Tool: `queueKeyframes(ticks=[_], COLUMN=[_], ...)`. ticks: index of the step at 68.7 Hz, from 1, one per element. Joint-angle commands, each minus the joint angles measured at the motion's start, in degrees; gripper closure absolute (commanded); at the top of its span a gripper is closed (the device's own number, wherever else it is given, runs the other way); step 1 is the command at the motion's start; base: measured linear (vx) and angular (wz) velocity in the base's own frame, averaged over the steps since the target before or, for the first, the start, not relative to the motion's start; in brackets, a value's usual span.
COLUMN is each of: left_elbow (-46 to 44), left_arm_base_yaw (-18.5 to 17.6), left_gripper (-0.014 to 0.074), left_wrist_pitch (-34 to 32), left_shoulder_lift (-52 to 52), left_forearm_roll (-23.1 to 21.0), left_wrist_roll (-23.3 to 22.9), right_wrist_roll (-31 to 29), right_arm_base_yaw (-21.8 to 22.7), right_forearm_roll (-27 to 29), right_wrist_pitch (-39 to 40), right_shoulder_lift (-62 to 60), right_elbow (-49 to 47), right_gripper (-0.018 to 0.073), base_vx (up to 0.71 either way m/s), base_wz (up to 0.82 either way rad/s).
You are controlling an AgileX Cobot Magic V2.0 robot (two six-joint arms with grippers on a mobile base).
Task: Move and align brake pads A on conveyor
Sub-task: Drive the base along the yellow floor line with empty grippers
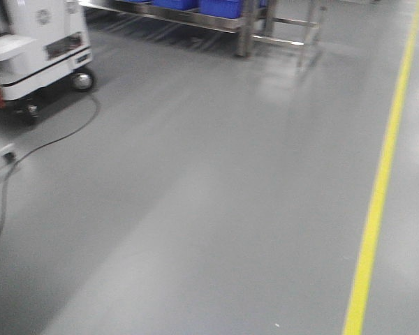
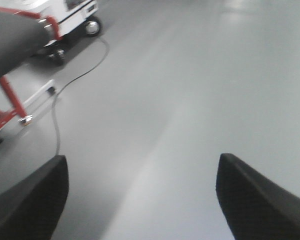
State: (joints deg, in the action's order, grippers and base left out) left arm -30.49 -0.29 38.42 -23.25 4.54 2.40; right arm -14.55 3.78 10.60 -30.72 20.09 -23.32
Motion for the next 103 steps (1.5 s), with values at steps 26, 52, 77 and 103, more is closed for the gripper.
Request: queueKeyframes(ticks=[26,52,77,103], left_elbow=[-1.44,-1.44,-1.44,-1.44], left_arm_base_yaw=[-0.19,-0.19,-0.19,-0.19], left_gripper=[0.001,0.001,0.001,0.001], left_wrist_pitch=[-3.48,-3.48,-3.48,-3.48], left_shoulder_lift=[-0.4,-0.4,-0.4,-0.4], left_forearm_roll=[-0.18,-0.18,-0.18,-0.18], left_wrist_roll=[-0.25,-0.25,-0.25,-0.25], right_wrist_roll=[-0.2,-0.2,-0.2,-0.2], right_arm_base_yaw=[0.13,0.13,0.13,0.13], right_forearm_roll=[0.02,0.02,0.02,0.02], right_wrist_pitch=[3.99,3.99,3.99,3.99], right_shoulder_lift=[0.31,0.31,0.31,0.31], right_elbow=[-1.63,-1.63,-1.63,-1.63], right_gripper=[-0.0009,-0.0009,-0.0009,-0.0009], base_vx=[-0.16,-0.1,-0.02,0.04], base_wz=[-0.63,-0.51,-0.23,-0.07])
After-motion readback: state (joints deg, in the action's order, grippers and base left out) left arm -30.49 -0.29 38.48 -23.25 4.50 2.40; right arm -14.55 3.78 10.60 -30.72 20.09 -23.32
